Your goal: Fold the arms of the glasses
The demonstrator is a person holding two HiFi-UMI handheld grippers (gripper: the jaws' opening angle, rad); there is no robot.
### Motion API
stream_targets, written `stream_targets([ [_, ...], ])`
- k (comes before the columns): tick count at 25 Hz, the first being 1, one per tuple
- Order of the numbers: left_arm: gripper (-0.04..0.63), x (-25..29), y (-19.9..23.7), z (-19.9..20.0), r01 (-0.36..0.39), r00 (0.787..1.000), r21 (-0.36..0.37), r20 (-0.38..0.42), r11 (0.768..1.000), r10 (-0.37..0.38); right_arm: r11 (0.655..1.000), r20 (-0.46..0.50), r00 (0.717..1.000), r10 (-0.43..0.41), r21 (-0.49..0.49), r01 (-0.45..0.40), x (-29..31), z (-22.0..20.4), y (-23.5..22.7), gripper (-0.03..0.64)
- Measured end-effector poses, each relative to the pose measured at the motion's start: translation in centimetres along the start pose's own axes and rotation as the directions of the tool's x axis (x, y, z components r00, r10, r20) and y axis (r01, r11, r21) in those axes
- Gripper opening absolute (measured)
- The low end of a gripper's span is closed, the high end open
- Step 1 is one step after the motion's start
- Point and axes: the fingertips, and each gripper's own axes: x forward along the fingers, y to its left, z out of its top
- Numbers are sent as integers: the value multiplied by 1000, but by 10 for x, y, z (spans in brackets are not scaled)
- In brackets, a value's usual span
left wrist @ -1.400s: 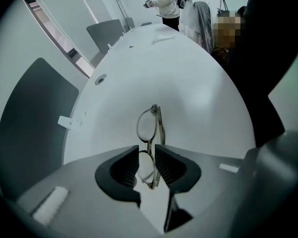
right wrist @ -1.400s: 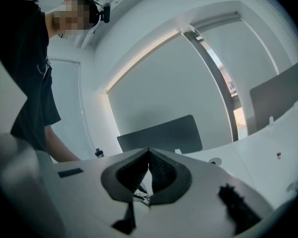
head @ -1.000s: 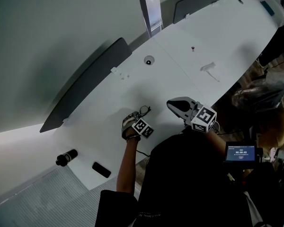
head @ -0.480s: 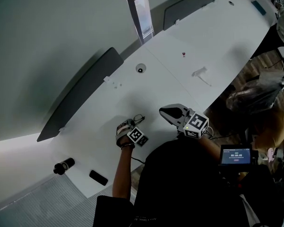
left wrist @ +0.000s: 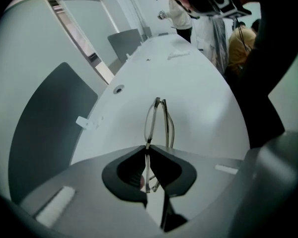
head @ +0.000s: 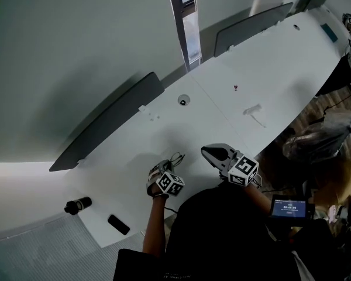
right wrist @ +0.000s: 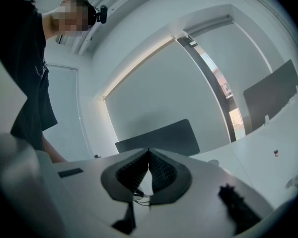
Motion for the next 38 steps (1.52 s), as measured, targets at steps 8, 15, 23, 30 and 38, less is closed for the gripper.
stream_targets([
  [8, 34, -22, -17, 39, 439, 898, -810, 412, 387, -157, 1000, -23, 1000, 2, 19, -2, 7, -3, -6, 8],
  [15, 32, -52, 19, 70, 625, 778, -780, 625, 23, 71, 1000, -94, 995, 15, 8, -14, 24, -9, -17, 8],
  [23, 32, -105, 49, 74, 696, 678, -713, 693, 88, 248, 994, -106, 988, 110, -14, -113, 59, -4, 12, 8],
  [30, 32, -127, 70, 70, 733, 664, -668, 663, -126, 345, 981, -144, 975, 171, -64, -182, 91, -5, 34, 8],
  [38, 32, -123, 78, 53, 678, 720, -713, 596, -178, 356, 956, -156, 950, 272, -69, -285, 124, -5, 53, 8],
])
